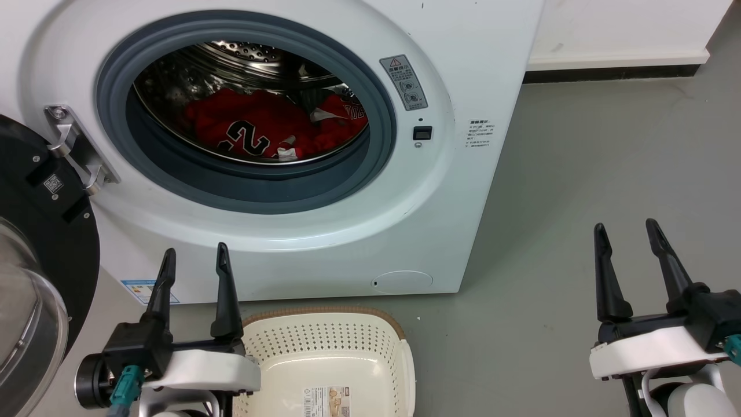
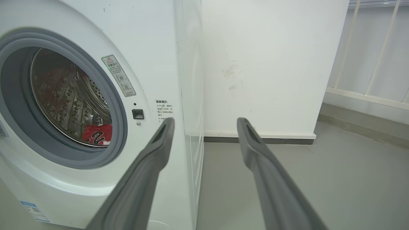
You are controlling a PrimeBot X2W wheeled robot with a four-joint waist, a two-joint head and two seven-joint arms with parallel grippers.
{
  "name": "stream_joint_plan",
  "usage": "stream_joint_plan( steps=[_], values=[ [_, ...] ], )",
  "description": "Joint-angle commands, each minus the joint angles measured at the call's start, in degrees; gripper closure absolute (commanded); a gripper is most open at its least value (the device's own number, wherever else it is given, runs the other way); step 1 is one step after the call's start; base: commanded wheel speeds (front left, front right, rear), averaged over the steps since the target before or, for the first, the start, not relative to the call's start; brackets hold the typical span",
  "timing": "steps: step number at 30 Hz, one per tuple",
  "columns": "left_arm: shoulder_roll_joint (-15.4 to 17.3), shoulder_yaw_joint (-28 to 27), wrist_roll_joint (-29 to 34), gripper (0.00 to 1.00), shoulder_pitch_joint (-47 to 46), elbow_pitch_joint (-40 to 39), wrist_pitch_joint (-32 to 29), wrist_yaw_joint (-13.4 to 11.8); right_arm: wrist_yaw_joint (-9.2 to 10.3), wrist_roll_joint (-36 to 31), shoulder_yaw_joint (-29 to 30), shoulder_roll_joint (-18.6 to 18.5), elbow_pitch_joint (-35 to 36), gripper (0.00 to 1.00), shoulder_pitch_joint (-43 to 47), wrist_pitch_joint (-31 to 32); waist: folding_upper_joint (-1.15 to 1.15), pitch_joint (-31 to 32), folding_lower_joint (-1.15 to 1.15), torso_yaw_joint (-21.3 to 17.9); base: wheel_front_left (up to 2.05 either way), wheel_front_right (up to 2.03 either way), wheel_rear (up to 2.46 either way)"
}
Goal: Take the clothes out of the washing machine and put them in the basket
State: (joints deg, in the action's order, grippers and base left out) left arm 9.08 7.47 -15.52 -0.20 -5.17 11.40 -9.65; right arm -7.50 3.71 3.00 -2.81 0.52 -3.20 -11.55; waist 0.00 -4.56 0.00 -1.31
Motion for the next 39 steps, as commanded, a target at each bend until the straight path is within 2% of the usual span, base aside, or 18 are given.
stream_joint_plan(
  steps=[1,5,11,16,20,22,32,39],
  values=[
    [0.47,0.35,1.34,0.00,0.40,-0.16,0.58,-0.13,0.01,-1.31,-0.21,-0.10,0.25,0.00,0.14,-0.41,0.00,-0.02,0.00,-0.04,0.00,0.00,0.00],
    [0.82,1.30,3.68,0.00,0.58,0.31,1.07,0.45,0.01,0.70,-0.80,-0.09,-0.54,0.00,0.42,-0.86,0.00,-0.17,0.00,-0.11,0.00,0.00,0.00],
    [-0.24,1.09,5.20,0.00,1.13,-0.66,1.98,1.70,0.02,-2.59,-1.63,-0.09,-0.94,0.00,0.69,-1.80,0.00,-0.48,0.00,0.07,0.00,0.00,0.00],
    [-3.05,-2.80,3.77,0.00,2.19,0.07,2.51,5.35,0.02,1.92,-1.36,-0.10,-2.17,0.00,0.73,-2.34,0.00,-0.52,0.00,0.08,0.00,0.00,0.00],
    [-4.52,-5.58,5.97,0.00,2.39,0.65,3.02,9.68,0.02,1.82,-2.05,-0.08,-3.36,0.00,0.31,-2.87,0.00,-0.84,0.00,0.01,0.00,0.00,0.00],
    [-5.07,-6.37,7.06,0.00,2.32,0.90,3.22,10.81,0.03,0.95,-2.34,-0.06,-3.54,0.00,0.20,-3.17,0.00,-1.02,0.00,0.03,0.00,0.00,0.00],
    [-5.85,-6.53,13.33,0.00,1.56,2.41,3.84,13.57,0.03,-1.60,-2.21,-0.06,-3.75,0.00,-0.24,-3.70,0.00,-1.73,0.00,0.01,0.00,0.00,0.00],
    [-6.02,-7.19,13.40,0.00,0.99,2.81,3.83,14.12,0.03,-1.36,-2.32,-0.06,-4.05,0.00,-0.33,-3.67,0.00,-1.94,0.00,0.16,0.00,0.00,0.00]
  ],
)
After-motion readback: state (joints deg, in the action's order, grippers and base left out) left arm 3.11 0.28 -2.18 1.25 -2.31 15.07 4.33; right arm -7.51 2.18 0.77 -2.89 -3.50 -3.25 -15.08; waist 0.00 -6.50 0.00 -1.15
